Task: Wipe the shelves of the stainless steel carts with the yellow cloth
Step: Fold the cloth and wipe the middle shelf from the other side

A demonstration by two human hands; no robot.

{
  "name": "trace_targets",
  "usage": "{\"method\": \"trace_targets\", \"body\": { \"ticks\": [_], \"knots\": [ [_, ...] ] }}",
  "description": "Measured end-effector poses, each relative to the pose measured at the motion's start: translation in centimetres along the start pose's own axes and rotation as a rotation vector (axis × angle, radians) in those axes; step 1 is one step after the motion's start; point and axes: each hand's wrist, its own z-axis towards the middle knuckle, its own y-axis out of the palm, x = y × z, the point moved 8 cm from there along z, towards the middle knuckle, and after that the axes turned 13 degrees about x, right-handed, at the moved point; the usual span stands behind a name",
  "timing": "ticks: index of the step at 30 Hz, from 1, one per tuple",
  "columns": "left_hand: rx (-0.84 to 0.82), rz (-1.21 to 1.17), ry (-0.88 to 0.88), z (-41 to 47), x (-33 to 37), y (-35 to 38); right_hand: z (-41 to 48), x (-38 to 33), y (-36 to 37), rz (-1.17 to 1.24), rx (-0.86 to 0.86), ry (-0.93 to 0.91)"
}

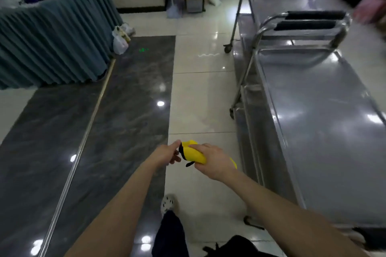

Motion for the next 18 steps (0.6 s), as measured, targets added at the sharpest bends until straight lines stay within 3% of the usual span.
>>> {"method": "trace_targets", "body": {
  "ticks": [3,11,18],
  "knots": [
    [-0.082,0.097,0.099,5.3,4.7,0.5,3.5,0.7,-1.3,0.021,0.062,0.101],
    [-0.351,-0.002,0.237,11.3,18.2,6.4,8.3,4.5,-5.5,0.050,0.339,0.339],
    [-0.424,0.246,0.479,17.0,27.8,10.9,13.3,10.3,-7.3,0.156,0.490,0.478]
  ]
}}
